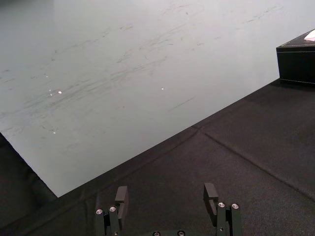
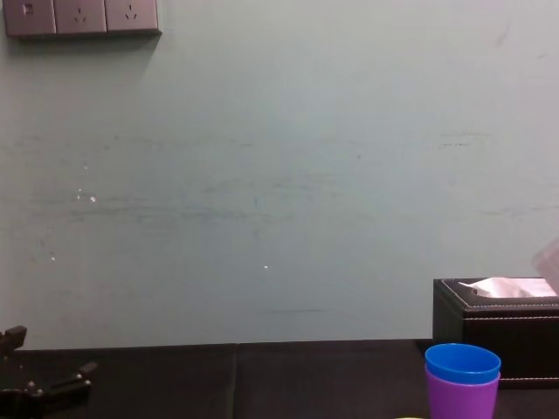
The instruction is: Stack the three plastic cups sequentially using one hand.
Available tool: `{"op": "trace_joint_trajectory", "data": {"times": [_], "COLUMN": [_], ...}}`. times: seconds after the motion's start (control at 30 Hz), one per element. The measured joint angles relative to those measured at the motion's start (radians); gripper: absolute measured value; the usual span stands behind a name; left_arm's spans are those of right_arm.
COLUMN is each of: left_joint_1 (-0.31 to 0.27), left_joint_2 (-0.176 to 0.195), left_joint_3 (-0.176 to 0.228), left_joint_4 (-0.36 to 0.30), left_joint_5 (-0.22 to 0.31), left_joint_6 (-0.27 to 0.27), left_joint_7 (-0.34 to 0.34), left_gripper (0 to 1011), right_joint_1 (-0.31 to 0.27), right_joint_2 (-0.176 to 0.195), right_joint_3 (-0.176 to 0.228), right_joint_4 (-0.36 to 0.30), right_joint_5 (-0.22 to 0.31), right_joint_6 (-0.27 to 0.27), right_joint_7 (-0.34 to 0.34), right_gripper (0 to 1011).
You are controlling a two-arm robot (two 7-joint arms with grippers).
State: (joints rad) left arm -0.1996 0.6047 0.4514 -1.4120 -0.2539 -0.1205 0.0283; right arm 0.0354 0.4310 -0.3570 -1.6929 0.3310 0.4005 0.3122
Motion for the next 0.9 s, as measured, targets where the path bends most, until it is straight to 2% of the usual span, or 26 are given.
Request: {"op": "trace_joint_trajectory", "data": {"times": [0.9], "left_joint_1": [0.000], "left_joint_2": [0.000], "left_joint_3": [0.000], "left_joint_4": [0.000], "left_joint_5": [0.000], "left_joint_6": [0.000], "left_joint_7": [0.000], "left_gripper": [1000], "right_joint_1": [0.062], "right_joint_2": [-0.048], "right_joint_3": [-0.027], "right_joint_4": [0.075], "right_joint_5": [-0.025], "right_joint_6": [-0.020], "right_joint_7": [-0.001], "right_gripper": [1000]}}
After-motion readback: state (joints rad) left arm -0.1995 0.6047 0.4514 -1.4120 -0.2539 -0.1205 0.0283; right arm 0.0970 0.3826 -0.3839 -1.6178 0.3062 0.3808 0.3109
